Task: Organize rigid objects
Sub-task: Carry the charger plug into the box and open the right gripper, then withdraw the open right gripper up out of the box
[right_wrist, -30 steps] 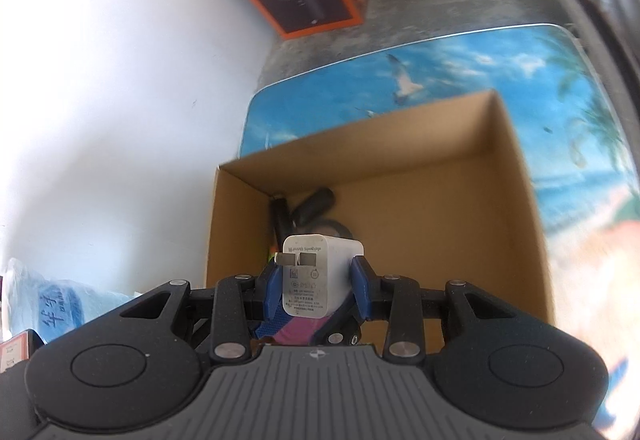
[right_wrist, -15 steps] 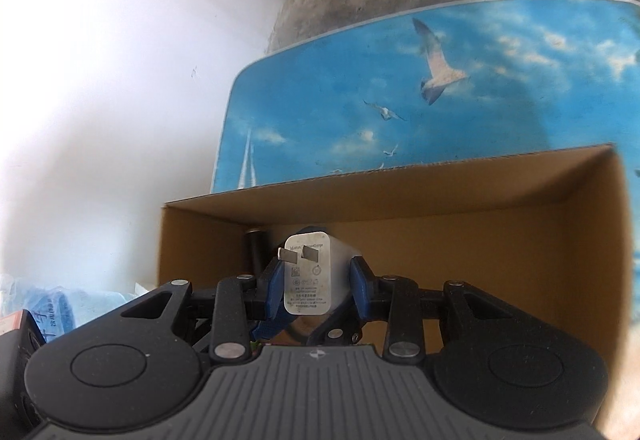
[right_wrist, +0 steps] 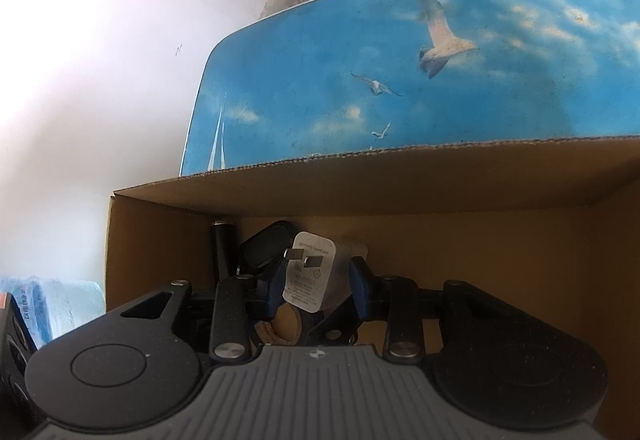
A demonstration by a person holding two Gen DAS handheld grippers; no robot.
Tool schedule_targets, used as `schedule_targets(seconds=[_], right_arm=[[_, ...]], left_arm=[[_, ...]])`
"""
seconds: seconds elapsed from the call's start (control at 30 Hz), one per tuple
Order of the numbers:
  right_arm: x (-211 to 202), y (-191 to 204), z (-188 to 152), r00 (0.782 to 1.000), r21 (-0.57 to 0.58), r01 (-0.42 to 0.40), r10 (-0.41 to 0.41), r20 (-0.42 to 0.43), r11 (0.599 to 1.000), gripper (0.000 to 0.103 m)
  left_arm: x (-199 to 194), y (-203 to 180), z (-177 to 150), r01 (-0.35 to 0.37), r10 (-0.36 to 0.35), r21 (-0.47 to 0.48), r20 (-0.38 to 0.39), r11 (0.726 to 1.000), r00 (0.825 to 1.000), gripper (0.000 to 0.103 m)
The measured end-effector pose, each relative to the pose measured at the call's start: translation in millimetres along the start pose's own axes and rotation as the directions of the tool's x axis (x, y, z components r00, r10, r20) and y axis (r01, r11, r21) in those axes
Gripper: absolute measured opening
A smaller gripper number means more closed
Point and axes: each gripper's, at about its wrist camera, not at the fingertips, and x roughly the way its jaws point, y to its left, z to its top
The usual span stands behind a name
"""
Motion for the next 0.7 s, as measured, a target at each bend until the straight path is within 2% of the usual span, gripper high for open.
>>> schedule_targets(seconds=[0.1, 0.3, 0.4, 0.6, 0.7], right_arm=[[-16, 4, -2, 0.999, -0.008, 0.013, -0.013, 0.037, 1.000, 0.055], [-68, 13, -15, 0.987, -0.019, 0.012, -0.009, 0.161, 1.000, 0.066], [-102, 16, -31, 0.968, -0.008, 0.011, -0.009, 0.252, 1.000, 0.079], [-159, 16, -72, 0.930, 0.051, -0.018, -0.002, 0.369, 0.999, 0.095], [-179, 17, -98, 0.912, 0.072, -0.001, -0.029, 0.409, 0.997, 0.100]], left_arm=[[-13, 4, 0, 0.010, -0.010, -0.001, 0.028, 1.000, 1.000, 0.071], [-51, 19, -11, 0.063, -0.064, 0.015, 0.119, 0.998, 0.991, 0.076], [-73, 27, -19, 0.091, -0.092, 0.017, 0.172, 0.996, 0.981, 0.077], [-119, 37, -30, 0.133, -0.141, 0.052, 0.247, 0.990, 0.959, 0.078], [-132, 34, -37, 0.142, -0.157, 0.074, 0.272, 0.987, 0.949, 0.079]])
